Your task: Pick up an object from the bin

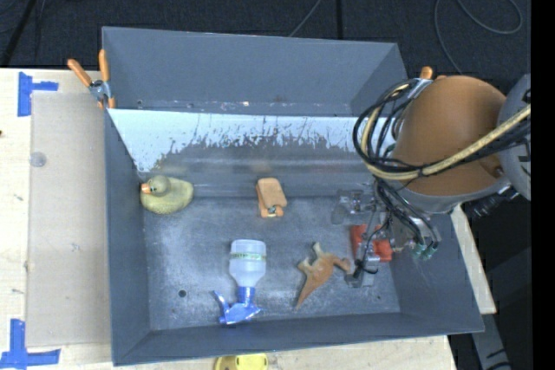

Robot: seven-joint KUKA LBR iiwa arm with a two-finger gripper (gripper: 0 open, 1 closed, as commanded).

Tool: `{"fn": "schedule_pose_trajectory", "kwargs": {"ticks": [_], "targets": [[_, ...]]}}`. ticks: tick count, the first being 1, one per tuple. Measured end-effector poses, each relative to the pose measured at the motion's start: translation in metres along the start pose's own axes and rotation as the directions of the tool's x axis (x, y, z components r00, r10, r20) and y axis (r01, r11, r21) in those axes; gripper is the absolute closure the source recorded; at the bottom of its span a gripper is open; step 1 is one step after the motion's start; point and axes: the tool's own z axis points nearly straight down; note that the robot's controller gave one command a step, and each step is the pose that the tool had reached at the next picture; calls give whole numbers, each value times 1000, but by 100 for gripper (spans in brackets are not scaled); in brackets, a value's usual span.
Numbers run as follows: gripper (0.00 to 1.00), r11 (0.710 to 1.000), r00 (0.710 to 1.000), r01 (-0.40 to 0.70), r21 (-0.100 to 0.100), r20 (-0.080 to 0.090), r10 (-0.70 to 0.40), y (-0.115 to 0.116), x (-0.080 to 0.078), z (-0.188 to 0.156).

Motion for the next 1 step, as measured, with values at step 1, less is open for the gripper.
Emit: {"fn": "schedule_pose_trajectory", "kwargs": {"ticks": [1], "targets": [[0, 1000, 1000, 0, 0, 9, 0, 0, -2, -4]]}}
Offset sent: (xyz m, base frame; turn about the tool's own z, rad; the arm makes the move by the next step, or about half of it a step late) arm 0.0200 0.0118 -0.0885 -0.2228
